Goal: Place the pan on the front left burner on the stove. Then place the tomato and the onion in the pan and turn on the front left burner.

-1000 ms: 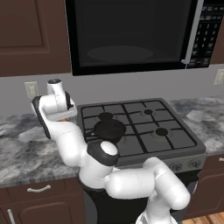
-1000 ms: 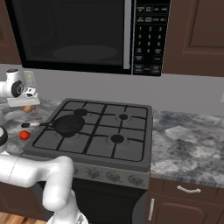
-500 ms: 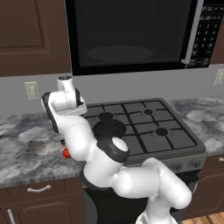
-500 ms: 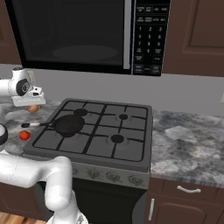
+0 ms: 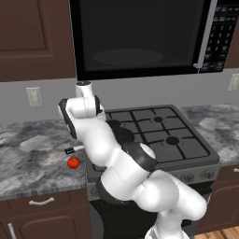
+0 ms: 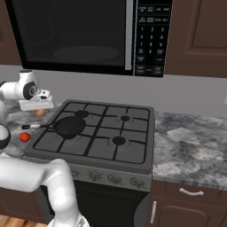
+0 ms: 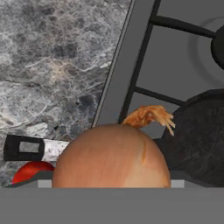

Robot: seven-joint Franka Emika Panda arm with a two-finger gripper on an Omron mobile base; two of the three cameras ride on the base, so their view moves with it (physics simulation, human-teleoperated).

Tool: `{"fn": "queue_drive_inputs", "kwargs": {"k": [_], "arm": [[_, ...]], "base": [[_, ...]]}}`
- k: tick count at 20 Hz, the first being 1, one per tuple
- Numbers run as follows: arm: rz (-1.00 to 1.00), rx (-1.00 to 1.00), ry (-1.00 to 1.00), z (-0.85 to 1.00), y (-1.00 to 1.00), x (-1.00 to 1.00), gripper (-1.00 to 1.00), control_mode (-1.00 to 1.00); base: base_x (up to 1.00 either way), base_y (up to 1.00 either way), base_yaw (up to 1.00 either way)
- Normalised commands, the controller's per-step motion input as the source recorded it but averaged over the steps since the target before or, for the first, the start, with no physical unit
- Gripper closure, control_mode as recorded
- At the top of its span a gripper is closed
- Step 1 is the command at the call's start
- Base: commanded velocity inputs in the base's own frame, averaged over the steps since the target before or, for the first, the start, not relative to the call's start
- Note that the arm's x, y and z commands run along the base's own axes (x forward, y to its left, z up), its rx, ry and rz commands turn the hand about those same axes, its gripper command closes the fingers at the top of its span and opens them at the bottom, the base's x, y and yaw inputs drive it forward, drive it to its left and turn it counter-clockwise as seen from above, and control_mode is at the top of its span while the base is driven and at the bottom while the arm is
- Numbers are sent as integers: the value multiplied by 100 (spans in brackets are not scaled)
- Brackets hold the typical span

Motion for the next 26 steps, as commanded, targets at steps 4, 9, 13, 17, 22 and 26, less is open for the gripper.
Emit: {"fn": "queue_drive_inputs", "kwargs": {"k": [4, 9, 13, 17, 22, 26], "arm": [[0, 0, -1, 0, -55, -15, 100, -100], [0, 1, 0, 3, -49, -12, 100, -100], [0, 1, 0, 11, -47, -3, 100, -100], [0, 0, 0, 4, -45, 0, 100, -100], [0, 0, 0, 0, -43, 0, 100, -100], [0, 0, 0, 0, -43, 0, 100, -100]], "base": [[0, 0, 0], [0, 0, 0], [0, 0, 0], [0, 0, 0], [0, 0, 0], [0, 0, 0]]}}
